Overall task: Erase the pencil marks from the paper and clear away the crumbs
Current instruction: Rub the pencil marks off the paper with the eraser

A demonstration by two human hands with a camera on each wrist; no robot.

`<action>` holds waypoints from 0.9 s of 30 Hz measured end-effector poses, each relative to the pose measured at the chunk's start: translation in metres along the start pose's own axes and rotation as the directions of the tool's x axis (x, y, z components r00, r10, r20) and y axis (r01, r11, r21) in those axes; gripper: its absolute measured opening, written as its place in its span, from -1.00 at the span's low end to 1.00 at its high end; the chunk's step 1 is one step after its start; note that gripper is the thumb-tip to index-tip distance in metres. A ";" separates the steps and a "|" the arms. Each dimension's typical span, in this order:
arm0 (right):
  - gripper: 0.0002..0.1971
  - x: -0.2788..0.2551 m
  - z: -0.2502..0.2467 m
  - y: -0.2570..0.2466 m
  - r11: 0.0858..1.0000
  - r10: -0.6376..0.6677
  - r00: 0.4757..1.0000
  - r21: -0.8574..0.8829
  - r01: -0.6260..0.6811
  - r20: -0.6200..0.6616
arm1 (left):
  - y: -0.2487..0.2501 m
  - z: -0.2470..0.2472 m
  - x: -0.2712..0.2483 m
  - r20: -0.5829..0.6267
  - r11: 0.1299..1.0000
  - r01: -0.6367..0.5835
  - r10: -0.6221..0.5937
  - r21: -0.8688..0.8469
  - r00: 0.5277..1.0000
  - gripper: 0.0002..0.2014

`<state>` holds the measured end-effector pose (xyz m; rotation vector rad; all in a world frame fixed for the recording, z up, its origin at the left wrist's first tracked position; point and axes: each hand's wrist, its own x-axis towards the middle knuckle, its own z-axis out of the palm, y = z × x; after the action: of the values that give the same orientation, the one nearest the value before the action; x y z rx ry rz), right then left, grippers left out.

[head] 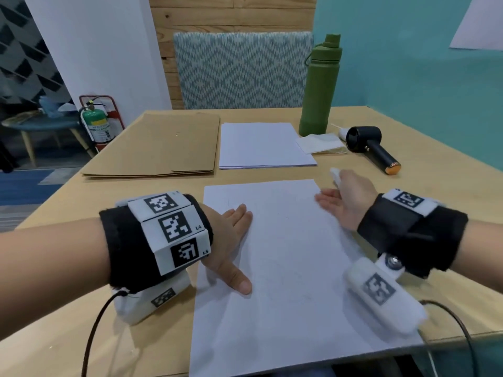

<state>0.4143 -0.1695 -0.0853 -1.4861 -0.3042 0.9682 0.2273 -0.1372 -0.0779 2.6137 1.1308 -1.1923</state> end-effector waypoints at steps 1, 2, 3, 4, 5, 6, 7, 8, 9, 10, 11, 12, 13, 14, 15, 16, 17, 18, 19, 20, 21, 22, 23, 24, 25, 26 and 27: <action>-0.75 0.002 0.000 -0.004 0.999 -0.007 0.999 0.036 0.008 -0.034 | 0.000 0.000 0.000 0.002 1.000 -0.003 0.003 -0.004 1.000 0.22; -0.77 0.001 0.003 -0.006 0.997 0.002 1.000 0.082 -0.002 -0.002 | 0.000 0.000 0.000 0.001 1.000 -0.006 0.006 -0.008 1.000 0.22; -0.75 -0.005 0.009 -0.005 0.993 0.022 0.997 0.116 -0.031 0.079 | 0.000 0.000 0.000 -0.001 1.000 -0.008 0.008 -0.012 1.000 0.22; -0.71 -0.011 0.017 0.000 0.989 0.051 0.980 0.129 -0.077 0.191 | 0.000 0.000 0.000 -0.004 1.000 -0.009 0.009 -0.015 1.000 0.22; -0.69 -0.020 0.025 0.006 0.985 0.084 0.950 0.117 -0.124 0.300 | 0.000 0.000 0.000 -0.005 1.000 -0.008 0.008 -0.015 1.000 0.22; -0.69 -0.026 0.033 0.015 0.982 0.131 0.917 0.076 -0.171 0.376 | 0.001 0.000 0.000 -0.005 1.000 -0.007 0.007 -0.013 1.000 0.22; -0.72 -0.030 0.039 0.023 0.977 0.179 0.894 0.036 -0.212 0.411 | 0.000 0.001 -0.001 -0.004 1.000 -0.005 0.005 -0.016 1.000 0.22; -0.76 -0.029 0.041 0.028 0.975 0.198 0.895 0.012 -0.221 0.401 | 0.001 0.001 -0.001 -0.004 1.000 -0.005 0.005 -0.019 1.000 0.22; -0.80 -0.025 0.040 0.030 0.981 0.176 0.920 0.020 -0.195 0.350 | 0.001 0.001 -0.002 -0.007 1.000 -0.005 0.005 -0.021 1.000 0.22; -0.83 -0.017 0.037 0.026 0.990 0.127 0.958 0.031 -0.140 0.257 | 0.001 0.000 -0.002 -0.011 1.000 -0.006 0.006 -0.022 1.000 0.22; -0.81 -0.007 0.029 0.018 0.997 0.063 0.988 0.026 -0.067 0.139 | 0.001 0.000 -0.003 -0.013 1.000 -0.007 0.007 -0.024 1.000 0.22; -0.73 0.001 0.020 0.010 1.000 0.022 1.000 0.006 -0.022 0.015 | 0.001 0.000 -0.004 -0.011 1.000 -0.007 0.007 -0.026 1.000 0.21; -0.59 0.010 0.012 0.002 0.999 0.031 0.998 0.040 -0.029 -0.051 | 0.002 0.000 -0.004 -0.009 1.000 -0.006 0.006 -0.025 1.000 0.20; -0.44 0.019 0.005 -0.005 0.998 0.051 0.993 0.038 -0.047 -0.103 | 0.002 -0.001 -0.004 -0.007 1.000 -0.005 0.005 -0.022 1.000 0.20; -0.41 0.019 0.001 -0.010 0.998 0.045 0.991 0.056 -0.038 -0.123 | 0.002 -0.002 -0.004 -0.004 1.000 -0.005 0.005 -0.017 1.000 0.20; -0.53 0.011 0.001 -0.014 0.995 0.057 0.994 0.092 -0.049 -0.090 | 0.002 -0.002 -0.004 -0.003 1.000 -0.005 0.005 -0.015 1.000 0.20; -0.68 0.010 0.000 -0.013 0.993 0.069 0.997 0.096 -0.067 -0.017 | 0.002 -0.001 -0.004 -0.002 1.000 -0.005 0.005 -0.014 1.000 0.21; -0.78 0.005 0.000 -0.009 0.992 0.088 0.993 0.085 -0.094 0.074 | 0.002 -0.002 -0.003 -0.002 1.000 -0.003 0.003 -0.013 1.000 0.21; -0.79 -0.006 0.007 -0.001 0.985 0.123 0.976 0.099 -0.143 0.182 | 0.001 -0.001 -0.004 0.000 1.000 0.002 -0.002 -0.014 1.000 0.21; -0.75 -0.015 0.013 0.008 0.976 0.179 0.945 0.070 -0.205 0.276 | 0.001 -0.001 -0.004 0.000 1.000 0.004 -0.004 -0.016 1.000 0.21; -0.73 -0.018 0.016 0.016 0.967 0.228 0.912 0.033 -0.254 0.341 | 0.002 -0.001 -0.004 0.001 1.000 0.005 -0.005 -0.018 1.000 0.22; -0.72 -0.019 0.015 0.020 0.959 0.258 0.901 0.019 -0.282 0.348 | 0.002 -0.001 -0.005 -0.002 1.000 0.004 -0.004 -0.019 1.000 0.22; -0.72 -0.016 0.012 0.020 0.957 0.261 0.915 0.044 -0.287 0.306 | 0.002 -0.001 -0.005 -0.008 1.000 0.000 0.000 -0.021 1.000 0.22; -0.73 -0.010 0.006 0.016 0.965 0.233 0.940 0.062 -0.256 0.248 | 0.002 0.000 -0.005 -0.013 1.000 -0.003 0.003 -0.020 1.000 0.22; -0.72 -0.002 -0.002 0.010 0.975 0.181 0.964 0.092 -0.202 0.195 | 0.002 0.000 -0.005 -0.017 1.000 -0.004 0.004 -0.018 1.000 0.22; -0.67 0.005 -0.011 0.004 0.980 0.135 0.983 0.131 -0.151 0.122 | 0.001 0.001 -0.005 -0.019 1.000 -0.005 0.004 -0.017 1.000 0.22; -0.60 0.012 -0.020 -0.002 0.976 0.103 0.993 0.187 -0.112 0.060 | 0.001 0.001 -0.005 -0.020 1.000 -0.006 0.005 -0.017 1.000 0.22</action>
<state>0.4367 -0.1745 -0.0903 -1.3162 -0.1632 1.0910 0.2248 -0.1411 -0.0752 2.6209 1.1311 -1.1527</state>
